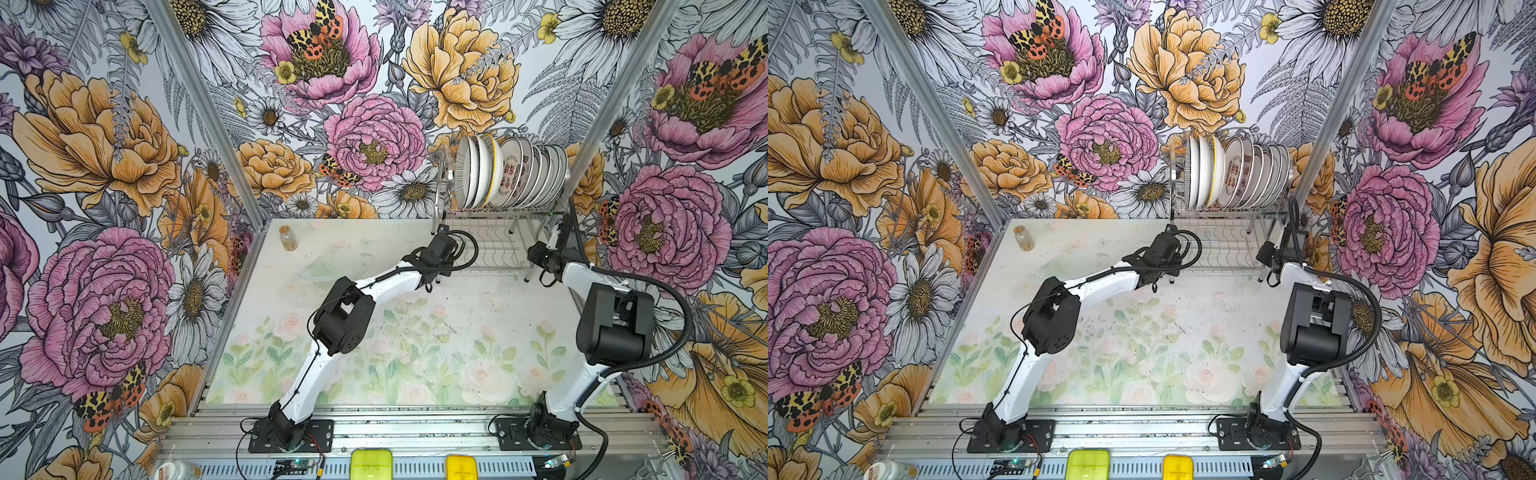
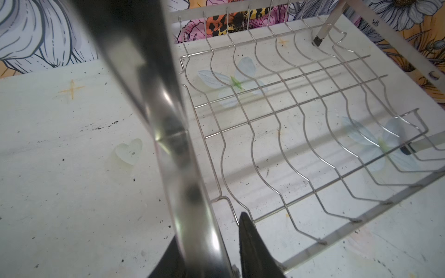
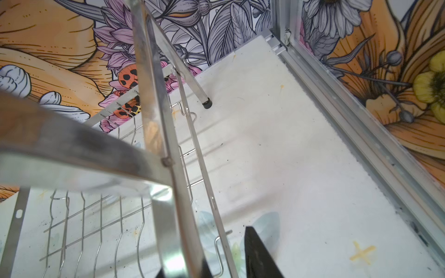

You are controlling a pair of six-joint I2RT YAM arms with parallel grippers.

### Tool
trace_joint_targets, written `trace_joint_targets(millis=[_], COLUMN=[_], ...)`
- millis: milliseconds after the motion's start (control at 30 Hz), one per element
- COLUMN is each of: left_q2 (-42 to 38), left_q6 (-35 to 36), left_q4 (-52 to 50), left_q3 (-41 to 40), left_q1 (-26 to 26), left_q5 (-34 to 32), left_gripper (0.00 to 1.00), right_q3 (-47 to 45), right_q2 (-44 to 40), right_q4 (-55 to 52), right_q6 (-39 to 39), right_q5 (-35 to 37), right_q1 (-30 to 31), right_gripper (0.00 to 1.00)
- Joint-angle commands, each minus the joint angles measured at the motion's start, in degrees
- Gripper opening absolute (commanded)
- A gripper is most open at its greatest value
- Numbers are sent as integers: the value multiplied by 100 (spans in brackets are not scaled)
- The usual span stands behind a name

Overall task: Unload the plates from the dish rack
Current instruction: Move the dish rack to the top-center of the table.

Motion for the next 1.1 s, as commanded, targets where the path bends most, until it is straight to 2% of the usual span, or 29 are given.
trace_joint_targets(millis=[0,100,400,700,1067], left_q2=[174,198,79,-327,-1166], left_q6=[68,77,145,120,37], left_q4=[40,47,165,388,821], left_q3=[7,-9,-256,-981,-2336], left_q1=[95,107,118,138,156], left_q5=[8,8,45,-79,-315], left_gripper=[29,26,9,0,0], right_q3=[-157,-198,-274,-474,-698], right_q2=[-100,-129,-93,-243,-338], right_q4=[288,284,290,274,274], right_q6=[127,55,-70,-117,-153], right_q5=[-32,8,-174,-154,-153], right_q1=[115,153,263,519,886], right_gripper=[33,29,0,0,0])
